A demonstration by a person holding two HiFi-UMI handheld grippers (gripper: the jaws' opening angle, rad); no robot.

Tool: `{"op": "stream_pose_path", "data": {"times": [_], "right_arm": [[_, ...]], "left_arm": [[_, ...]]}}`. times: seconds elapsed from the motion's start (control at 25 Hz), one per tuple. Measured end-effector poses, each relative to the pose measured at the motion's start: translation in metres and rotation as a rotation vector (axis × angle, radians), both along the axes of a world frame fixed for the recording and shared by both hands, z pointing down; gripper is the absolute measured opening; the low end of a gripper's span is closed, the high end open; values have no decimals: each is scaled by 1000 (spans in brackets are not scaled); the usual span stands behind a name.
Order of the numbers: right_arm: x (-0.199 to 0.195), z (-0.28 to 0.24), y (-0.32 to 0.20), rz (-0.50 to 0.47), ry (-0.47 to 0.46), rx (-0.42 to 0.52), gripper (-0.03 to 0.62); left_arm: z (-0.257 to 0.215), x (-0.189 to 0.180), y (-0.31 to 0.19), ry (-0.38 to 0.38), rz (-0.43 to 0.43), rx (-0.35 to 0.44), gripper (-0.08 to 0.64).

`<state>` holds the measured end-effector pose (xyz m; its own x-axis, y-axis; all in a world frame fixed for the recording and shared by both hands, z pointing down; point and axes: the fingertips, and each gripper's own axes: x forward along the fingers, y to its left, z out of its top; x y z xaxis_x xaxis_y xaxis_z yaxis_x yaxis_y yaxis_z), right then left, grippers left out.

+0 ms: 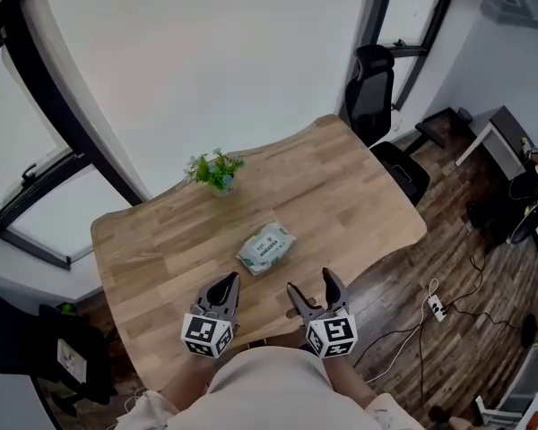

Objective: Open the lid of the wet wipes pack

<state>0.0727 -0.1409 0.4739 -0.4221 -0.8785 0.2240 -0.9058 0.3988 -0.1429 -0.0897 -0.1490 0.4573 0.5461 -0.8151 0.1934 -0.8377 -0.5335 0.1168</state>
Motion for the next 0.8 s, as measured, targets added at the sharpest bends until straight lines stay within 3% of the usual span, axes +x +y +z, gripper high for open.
{"op": "stream_pose_path", "data": {"times": [0.36, 0.52, 0.8], "right_arm": [[15, -2, -21, -104, 29, 2, 373], [16, -3, -26, -192, 58, -3, 374], [18, 4, -34, -230, 69, -10, 374]], "left_arm": [[6, 19, -2, -35, -98, -8, 21], [-1, 27, -1, 1, -173, -15, 21], [4, 35, -2, 8, -173, -16, 21]]}}
